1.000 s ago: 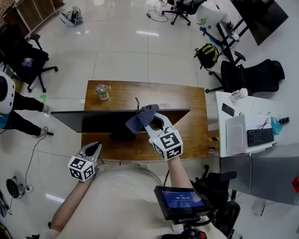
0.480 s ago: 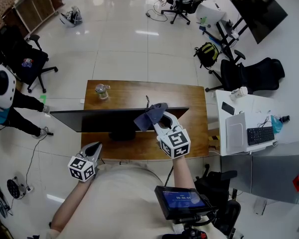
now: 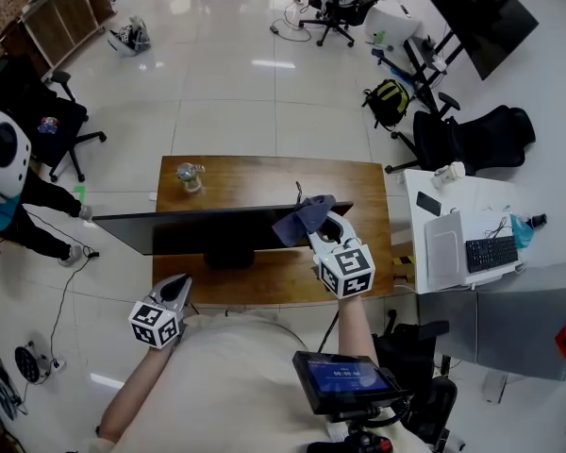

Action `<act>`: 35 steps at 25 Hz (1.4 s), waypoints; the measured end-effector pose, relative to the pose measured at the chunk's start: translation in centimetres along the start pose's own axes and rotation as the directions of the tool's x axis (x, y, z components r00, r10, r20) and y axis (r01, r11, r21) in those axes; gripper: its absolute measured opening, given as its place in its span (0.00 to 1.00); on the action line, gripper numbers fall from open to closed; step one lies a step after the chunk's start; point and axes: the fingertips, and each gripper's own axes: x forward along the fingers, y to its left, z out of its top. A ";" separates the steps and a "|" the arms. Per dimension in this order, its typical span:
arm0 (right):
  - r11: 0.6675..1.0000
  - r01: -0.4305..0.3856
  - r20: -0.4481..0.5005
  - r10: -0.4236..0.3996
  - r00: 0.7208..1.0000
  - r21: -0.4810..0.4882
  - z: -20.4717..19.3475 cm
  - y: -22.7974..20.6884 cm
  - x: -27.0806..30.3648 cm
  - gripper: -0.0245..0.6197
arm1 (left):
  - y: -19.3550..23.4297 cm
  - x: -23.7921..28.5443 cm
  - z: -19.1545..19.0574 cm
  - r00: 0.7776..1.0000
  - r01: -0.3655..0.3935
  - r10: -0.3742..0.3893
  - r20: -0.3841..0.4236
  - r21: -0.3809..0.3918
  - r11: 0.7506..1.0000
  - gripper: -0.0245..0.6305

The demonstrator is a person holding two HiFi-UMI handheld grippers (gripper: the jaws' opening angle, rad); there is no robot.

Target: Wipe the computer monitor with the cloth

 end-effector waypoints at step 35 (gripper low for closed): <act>0.895 0.413 0.013 -0.421 0.907 0.168 -2.7 -10.9 -5.3 0.17 | -0.1 -0.2 -0.5 1.000 0.006 -0.006 -0.020 0.010 1.000 0.04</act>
